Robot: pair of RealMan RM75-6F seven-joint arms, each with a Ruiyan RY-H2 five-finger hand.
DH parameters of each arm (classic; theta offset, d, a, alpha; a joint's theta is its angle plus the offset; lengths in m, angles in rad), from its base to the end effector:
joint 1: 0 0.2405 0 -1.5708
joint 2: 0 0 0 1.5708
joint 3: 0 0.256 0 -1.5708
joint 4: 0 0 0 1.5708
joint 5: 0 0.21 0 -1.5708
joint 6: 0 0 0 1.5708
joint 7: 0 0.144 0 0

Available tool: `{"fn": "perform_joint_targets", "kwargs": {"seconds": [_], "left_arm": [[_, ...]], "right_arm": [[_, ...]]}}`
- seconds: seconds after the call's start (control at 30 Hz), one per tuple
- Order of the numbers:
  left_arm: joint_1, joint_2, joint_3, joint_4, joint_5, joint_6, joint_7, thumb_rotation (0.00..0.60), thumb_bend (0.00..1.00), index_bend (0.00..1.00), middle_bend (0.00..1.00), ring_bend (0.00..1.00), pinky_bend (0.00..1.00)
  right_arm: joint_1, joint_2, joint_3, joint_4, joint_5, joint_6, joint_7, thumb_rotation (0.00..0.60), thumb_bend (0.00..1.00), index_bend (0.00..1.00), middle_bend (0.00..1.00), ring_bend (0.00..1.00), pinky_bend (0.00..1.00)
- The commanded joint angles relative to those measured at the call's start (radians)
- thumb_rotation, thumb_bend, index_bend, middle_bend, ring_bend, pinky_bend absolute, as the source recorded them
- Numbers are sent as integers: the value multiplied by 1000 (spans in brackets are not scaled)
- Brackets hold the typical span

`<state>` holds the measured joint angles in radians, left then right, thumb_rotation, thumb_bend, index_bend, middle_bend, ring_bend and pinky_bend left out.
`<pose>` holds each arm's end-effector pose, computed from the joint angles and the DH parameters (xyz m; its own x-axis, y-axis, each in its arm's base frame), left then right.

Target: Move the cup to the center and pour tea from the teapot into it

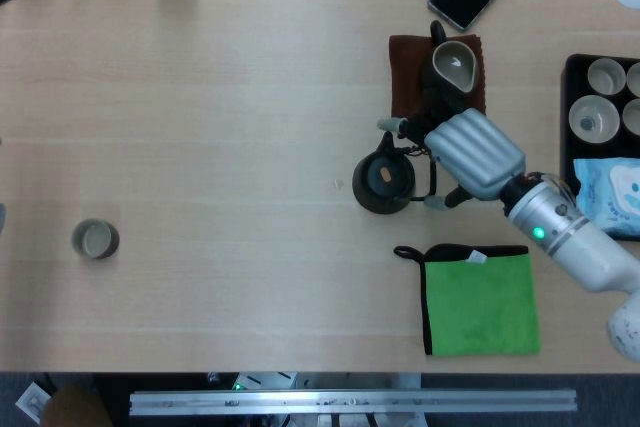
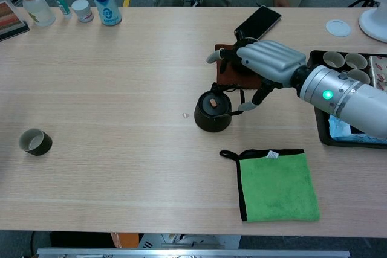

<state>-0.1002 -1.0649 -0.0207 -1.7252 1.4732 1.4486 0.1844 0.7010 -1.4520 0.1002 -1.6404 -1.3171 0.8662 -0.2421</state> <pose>-0.2976 0.1776 0.1583 0.5067 0.0662 0.8595 0.8618 -0.0121 -0.5071 -0.1378 -0.2944 -0.0186 0.4715 -0.3757 0.7979 -0.8083 -0.5458 0.2207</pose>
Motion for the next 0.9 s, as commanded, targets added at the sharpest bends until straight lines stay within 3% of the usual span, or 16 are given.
{"fn": "perform_joint_targets", "kwargs": {"seconds": [0.03,0.37,0.9], "left_arm": [[3,1,1,1,-1,3,-3,600,341,210,193,105,27],[15,1,8,20,-11,3,-23,600,342,210,193,105,27],[14,-4,10,36,-3,-3,-47,600,342,210,192,105,27]], "right_arm": [[14,-32,12,9,24,4,-39,600,0,176,329,203,81],[28,-109,-2,19,119,44,-229,600,0,177,329,203,81],[37,-157,-25,66,146,65,-305,600,0,177,329,203,81]]}}
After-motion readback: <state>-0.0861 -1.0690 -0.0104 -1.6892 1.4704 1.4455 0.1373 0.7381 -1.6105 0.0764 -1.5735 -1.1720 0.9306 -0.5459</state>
